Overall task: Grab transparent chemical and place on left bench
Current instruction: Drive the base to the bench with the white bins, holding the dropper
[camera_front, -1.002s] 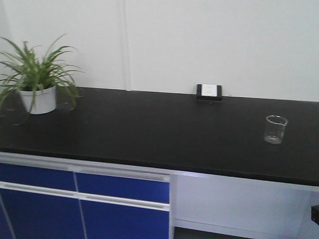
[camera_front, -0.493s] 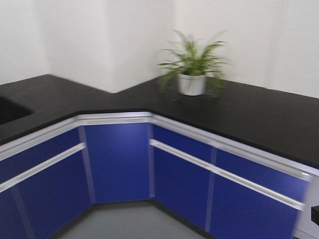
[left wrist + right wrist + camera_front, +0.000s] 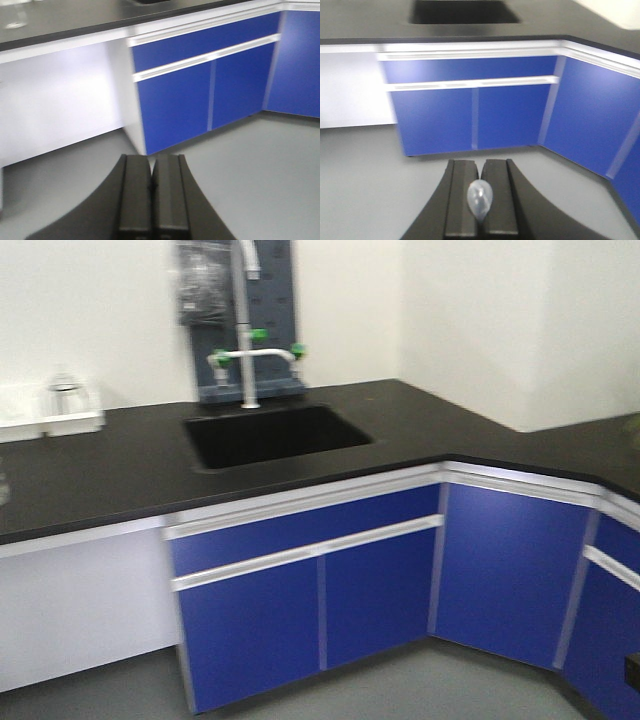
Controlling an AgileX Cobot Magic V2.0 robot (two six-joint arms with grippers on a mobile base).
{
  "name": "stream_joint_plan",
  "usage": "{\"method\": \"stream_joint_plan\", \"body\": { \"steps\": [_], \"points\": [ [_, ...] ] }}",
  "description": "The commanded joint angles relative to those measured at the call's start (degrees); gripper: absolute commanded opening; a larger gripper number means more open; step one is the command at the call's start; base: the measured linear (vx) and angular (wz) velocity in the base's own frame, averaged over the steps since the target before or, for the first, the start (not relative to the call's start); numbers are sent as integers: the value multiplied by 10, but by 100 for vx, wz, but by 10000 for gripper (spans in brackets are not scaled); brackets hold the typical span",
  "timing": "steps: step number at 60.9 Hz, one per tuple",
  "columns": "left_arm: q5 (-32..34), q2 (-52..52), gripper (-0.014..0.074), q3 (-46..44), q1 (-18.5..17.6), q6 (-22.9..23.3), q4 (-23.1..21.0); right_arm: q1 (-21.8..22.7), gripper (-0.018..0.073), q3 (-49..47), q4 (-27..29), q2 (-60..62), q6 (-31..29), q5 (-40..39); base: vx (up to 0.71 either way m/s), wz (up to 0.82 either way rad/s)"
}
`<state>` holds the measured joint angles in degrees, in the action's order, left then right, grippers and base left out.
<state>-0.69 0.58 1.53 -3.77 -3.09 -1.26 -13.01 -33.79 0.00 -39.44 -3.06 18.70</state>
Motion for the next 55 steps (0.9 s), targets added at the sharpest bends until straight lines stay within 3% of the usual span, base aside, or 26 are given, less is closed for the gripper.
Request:
{"method": "stream_joint_plan", "body": {
  "steps": [1,55],
  "points": [
    [45,11,-3,9,-1,4,0,0,0,-20,0,3,-5,-44,1,80],
    [45,11,-3,9,-1,4,0,0,0,-20,0,3,-5,-44,18,73]
  ]
}}
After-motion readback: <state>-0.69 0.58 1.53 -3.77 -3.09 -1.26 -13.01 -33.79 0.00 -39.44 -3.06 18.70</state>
